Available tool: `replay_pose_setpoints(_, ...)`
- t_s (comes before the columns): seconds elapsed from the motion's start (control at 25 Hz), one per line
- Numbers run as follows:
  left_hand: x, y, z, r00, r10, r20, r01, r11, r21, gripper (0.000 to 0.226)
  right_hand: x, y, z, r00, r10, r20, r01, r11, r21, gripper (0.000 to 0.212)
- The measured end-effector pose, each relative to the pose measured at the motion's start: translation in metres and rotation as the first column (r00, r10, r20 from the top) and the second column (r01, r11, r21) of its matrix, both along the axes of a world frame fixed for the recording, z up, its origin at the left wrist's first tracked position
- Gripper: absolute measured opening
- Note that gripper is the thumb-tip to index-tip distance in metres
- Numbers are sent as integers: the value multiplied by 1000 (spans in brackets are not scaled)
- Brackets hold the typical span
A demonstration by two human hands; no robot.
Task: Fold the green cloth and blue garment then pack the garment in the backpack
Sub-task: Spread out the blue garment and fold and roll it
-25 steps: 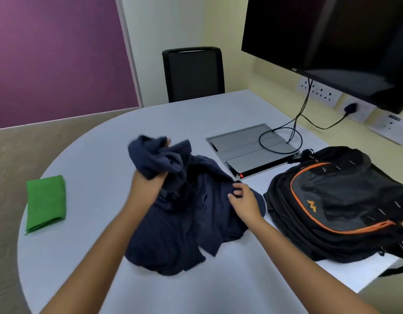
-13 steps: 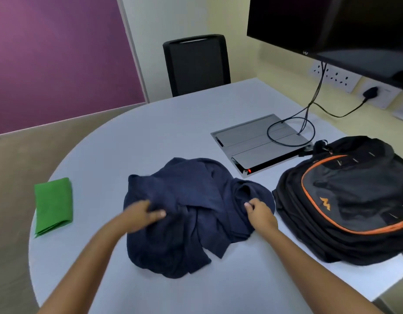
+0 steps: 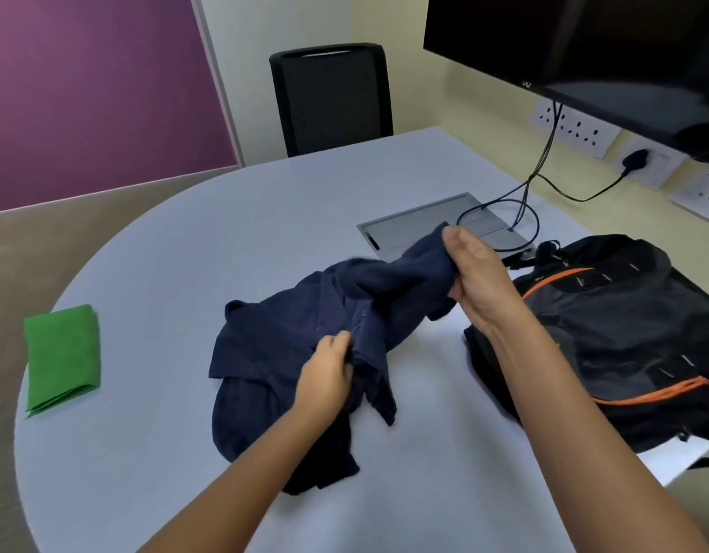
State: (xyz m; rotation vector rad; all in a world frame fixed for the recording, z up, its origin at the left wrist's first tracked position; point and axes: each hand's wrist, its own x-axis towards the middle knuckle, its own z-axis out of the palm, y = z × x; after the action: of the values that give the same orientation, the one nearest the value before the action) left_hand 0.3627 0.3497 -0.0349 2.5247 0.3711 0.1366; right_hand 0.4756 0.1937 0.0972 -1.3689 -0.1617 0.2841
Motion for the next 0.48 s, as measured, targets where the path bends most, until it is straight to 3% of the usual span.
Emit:
replay_pose_setpoints(0.04, -2, 18, 2, 997, 58, 47, -54, 995, -82, 15, 7, -8, -5, 993, -112, -30, 113, 994, 6, 25)
replay_pose_setpoints(0.16, -12, 91, 22, 937, 327, 119, -292, 925, -244, 14, 29, -46, -12, 880, -441, -177, 464, 878, 119, 14)
replay_pose_setpoints(0.32, -39, 172, 49, 766, 600, 231, -547, 797, -256, 10, 74, -129, -16, 715, -695, -81, 698, 716, 17, 16)
replay_pose_setpoints(0.4, -58, 199, 42, 739, 654, 161, -617, 753, -228, 10, 97, -167, -21, 680, -733, 13, 732, 677, -75, 20)
replay_pose_setpoints(0.48, -73, 210, 16, 793, 607, -48, -608, 783, -131, 12, 100, -168, -24, 738, -668, 93, 669, 707, -229, 12)
